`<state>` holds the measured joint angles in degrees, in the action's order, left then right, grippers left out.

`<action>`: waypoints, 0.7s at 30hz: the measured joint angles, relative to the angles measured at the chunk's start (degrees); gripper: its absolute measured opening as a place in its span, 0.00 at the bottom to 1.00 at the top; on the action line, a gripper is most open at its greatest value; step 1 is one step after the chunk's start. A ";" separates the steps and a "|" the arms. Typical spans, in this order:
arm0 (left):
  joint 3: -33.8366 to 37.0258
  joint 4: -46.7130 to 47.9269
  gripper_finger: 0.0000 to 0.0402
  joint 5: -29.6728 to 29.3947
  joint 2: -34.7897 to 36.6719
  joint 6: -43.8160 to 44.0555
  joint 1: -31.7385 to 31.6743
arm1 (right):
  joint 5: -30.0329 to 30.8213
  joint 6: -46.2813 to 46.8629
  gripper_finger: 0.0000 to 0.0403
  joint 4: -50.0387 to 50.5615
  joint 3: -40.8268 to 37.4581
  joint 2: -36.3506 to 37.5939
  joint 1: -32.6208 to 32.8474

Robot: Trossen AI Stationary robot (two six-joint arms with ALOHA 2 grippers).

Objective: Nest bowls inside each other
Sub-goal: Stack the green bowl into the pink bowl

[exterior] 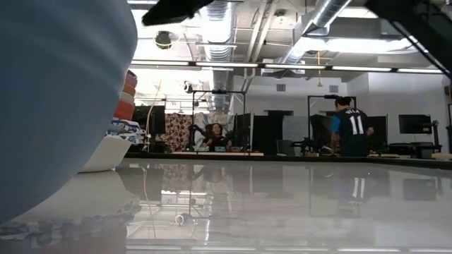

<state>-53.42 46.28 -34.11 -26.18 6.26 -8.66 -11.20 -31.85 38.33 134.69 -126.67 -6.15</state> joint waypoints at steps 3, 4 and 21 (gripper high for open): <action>5.33 -2.19 0.56 2.77 -0.04 1.82 0.02 | 0.19 -1.84 0.49 6.98 0.01 4.70 -0.03; 7.59 -3.58 0.56 4.01 -0.06 3.15 0.01 | 0.16 -3.07 0.49 8.48 -0.04 6.34 0.00; 19.95 -19.81 0.15 10.96 7.82 -0.88 5.80 | 2.43 -0.27 0.34 26.44 -0.17 28.52 2.75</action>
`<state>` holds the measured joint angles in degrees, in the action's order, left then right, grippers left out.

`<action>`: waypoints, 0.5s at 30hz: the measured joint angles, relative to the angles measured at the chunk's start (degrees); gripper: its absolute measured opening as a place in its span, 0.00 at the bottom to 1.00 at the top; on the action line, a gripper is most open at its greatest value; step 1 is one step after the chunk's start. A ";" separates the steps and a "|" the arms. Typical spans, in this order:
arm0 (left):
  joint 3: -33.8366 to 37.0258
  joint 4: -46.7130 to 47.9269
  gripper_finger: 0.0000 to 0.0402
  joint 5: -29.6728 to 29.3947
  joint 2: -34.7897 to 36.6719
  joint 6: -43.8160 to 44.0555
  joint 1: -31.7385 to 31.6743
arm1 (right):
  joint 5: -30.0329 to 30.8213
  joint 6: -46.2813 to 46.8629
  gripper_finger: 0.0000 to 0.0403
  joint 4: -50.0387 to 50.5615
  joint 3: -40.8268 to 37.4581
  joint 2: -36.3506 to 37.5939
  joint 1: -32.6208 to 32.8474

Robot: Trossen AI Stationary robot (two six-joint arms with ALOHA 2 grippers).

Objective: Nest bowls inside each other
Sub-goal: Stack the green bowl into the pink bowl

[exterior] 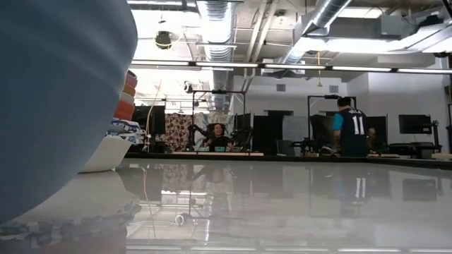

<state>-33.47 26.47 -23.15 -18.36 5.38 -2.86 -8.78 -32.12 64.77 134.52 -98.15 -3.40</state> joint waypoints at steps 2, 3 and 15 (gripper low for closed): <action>0.03 0.66 0.07 6.93 1.63 -1.45 0.28 | 0.00 0.62 0.33 1.36 0.02 -0.29 -0.29; 0.07 1.37 0.04 10.23 1.96 -1.98 0.39 | -0.02 0.64 0.32 2.31 -0.04 -0.38 -0.51; 5.05 -1.20 0.00 17.52 4.33 -1.65 3.85 | 0.02 0.79 0.29 2.74 -1.03 -4.34 -0.85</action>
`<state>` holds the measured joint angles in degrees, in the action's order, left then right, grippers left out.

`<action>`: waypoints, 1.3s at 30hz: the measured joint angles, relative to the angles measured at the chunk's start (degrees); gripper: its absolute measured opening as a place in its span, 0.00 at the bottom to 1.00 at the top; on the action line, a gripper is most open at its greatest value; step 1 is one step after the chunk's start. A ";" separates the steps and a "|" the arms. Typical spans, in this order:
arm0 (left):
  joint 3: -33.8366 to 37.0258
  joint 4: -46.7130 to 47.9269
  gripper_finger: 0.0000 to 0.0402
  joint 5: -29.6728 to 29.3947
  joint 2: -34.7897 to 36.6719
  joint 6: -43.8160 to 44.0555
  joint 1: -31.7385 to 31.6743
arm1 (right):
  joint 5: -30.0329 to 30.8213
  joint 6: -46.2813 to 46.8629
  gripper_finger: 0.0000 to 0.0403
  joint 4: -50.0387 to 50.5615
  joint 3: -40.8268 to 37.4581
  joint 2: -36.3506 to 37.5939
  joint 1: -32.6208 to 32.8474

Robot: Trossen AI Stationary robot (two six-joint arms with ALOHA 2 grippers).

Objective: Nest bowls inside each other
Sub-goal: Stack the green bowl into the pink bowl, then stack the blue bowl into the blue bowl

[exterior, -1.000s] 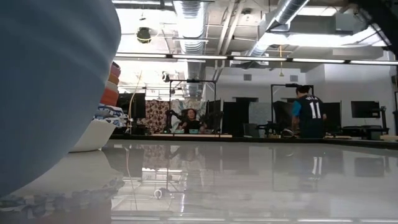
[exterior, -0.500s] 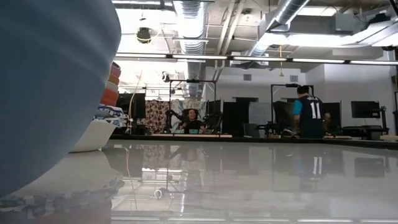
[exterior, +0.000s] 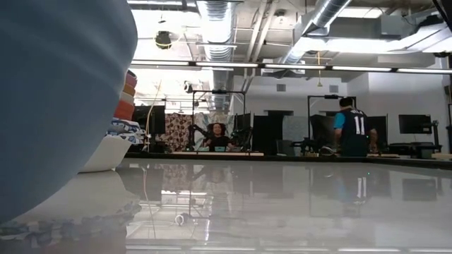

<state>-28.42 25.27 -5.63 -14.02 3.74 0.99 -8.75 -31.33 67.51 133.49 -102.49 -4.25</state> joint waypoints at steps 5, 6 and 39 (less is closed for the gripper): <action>3.70 -1.45 0.00 -2.97 0.46 7.26 1.46 | 0.11 -0.12 0.29 0.23 -0.01 0.09 -0.10; 4.40 -1.30 0.00 -4.91 0.44 9.23 1.66 | 0.11 -0.10 0.29 0.17 0.00 0.24 -0.10; -4.27 -5.37 0.17 -5.59 0.26 -1.00 2.11 | -2.61 17.65 0.31 3.73 -0.13 -25.70 20.94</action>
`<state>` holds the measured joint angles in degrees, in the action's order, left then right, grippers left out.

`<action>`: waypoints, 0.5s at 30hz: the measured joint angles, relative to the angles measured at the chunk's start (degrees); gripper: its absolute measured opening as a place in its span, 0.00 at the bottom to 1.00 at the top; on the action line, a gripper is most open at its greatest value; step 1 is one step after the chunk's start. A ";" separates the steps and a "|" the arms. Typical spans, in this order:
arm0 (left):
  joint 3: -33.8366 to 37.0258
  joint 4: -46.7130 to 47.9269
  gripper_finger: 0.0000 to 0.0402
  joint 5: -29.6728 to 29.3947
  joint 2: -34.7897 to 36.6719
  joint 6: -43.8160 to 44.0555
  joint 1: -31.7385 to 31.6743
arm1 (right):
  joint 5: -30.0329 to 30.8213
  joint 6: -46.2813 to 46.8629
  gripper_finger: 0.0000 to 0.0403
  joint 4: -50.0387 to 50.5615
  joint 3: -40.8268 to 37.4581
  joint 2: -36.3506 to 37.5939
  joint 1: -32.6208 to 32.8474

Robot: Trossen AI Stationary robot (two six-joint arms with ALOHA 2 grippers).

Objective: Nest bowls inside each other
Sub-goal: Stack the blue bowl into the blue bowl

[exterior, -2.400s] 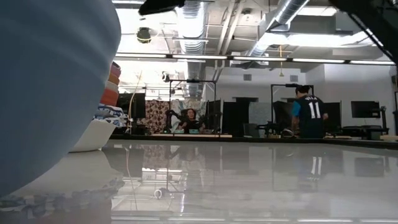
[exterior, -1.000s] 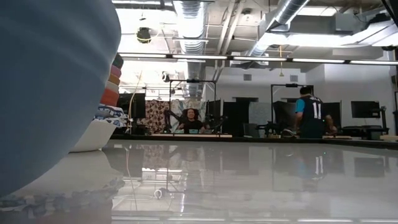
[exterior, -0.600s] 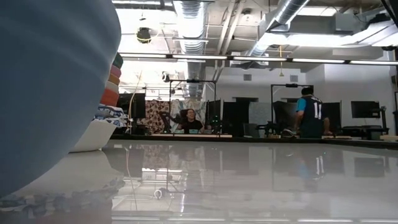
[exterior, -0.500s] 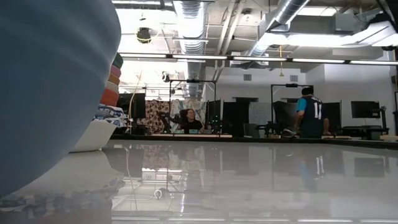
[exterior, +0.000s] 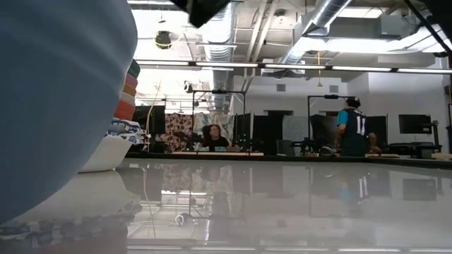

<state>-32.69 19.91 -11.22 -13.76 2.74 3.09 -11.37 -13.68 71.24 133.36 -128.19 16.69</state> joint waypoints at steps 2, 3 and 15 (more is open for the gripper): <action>0.00 -0.18 0.25 1.07 0.00 0.82 0.00 | 1.60 3.47 0.34 -2.15 0.09 -1.97 1.08; 0.00 -0.14 0.29 1.37 0.00 1.29 0.00 | 1.91 6.08 0.36 -3.11 0.13 -2.96 1.25; 0.00 0.29 0.51 4.87 0.00 4.97 -0.02 | -1.17 33.88 0.44 -13.55 0.13 -7.18 -0.06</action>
<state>-32.69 20.20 -6.35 -13.76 7.71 3.07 -12.53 20.20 57.69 133.49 -135.37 16.64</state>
